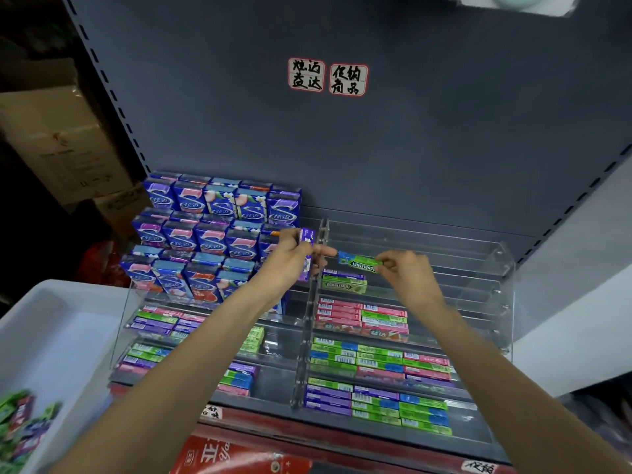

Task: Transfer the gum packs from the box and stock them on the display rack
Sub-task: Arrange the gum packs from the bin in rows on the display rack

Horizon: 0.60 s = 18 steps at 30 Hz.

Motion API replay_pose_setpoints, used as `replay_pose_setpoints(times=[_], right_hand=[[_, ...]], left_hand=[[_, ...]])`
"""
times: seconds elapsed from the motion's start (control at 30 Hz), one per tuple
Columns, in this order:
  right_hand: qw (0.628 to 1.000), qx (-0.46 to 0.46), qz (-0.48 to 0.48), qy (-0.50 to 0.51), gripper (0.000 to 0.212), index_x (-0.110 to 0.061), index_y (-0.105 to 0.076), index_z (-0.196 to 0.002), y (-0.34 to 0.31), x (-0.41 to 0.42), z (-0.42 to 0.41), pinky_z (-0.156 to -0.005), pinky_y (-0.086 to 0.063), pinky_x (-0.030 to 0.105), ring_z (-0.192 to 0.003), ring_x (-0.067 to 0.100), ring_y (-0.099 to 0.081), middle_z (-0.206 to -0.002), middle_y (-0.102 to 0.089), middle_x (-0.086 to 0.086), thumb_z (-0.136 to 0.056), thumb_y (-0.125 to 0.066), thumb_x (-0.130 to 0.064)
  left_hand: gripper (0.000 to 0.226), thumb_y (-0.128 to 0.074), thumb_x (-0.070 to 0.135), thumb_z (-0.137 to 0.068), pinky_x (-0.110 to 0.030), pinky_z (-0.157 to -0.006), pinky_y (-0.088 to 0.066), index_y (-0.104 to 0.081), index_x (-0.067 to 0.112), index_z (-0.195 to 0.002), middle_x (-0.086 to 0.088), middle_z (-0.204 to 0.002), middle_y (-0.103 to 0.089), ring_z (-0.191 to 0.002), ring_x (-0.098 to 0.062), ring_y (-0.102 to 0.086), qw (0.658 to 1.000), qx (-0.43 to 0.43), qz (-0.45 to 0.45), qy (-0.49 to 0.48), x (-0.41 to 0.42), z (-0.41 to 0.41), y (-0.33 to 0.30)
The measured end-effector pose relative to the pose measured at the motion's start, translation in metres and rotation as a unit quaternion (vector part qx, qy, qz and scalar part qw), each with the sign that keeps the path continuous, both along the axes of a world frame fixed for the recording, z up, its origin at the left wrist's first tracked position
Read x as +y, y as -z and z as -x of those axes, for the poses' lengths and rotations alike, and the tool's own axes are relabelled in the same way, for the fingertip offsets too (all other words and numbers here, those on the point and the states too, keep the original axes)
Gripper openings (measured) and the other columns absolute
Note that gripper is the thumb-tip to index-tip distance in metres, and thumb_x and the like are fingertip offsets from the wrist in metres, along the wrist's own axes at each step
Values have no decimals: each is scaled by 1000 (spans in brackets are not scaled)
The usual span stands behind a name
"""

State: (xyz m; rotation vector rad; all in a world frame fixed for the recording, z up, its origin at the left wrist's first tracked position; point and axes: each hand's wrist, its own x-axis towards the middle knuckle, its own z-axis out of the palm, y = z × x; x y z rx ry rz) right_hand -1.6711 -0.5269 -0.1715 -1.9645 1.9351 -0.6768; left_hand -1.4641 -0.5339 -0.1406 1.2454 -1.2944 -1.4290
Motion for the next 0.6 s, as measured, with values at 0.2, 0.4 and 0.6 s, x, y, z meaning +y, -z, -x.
replay_pose_setpoints(times=[0.2,0.4,0.6], right_hand=[[996,83,-12,-16,25,-16,-64,-118,7,-3,-10,-79,-56,38,-88,25,-66,-102,-70,10,-94,-55,-18],[995,83,4,-61,26,-14,-65,-118,11,-4,-19,-85,-54,34,-97,24,-63,-117,-62,7,-95,-51,-11],[998,37,4,-55,24,-9,-66,-113,13,-5,-20,-88,-53,29,-95,20,-63,-115,-63,8,-93,-54,-8]], left_hand=[[15,-42,7,-99,-29,-89,-53,-52,15,-107,-4,-104,-67,-92,-14,-67,999,-10,29,27,1,-6,2],[24,-50,10,-96,-30,-79,-58,-57,17,-118,-3,-98,-67,-83,-14,-68,999,-30,36,24,3,-10,1],[26,-48,6,-96,-24,-80,-57,-55,16,-119,1,-101,-68,-86,-10,-69,999,-35,17,30,2,-8,1]])
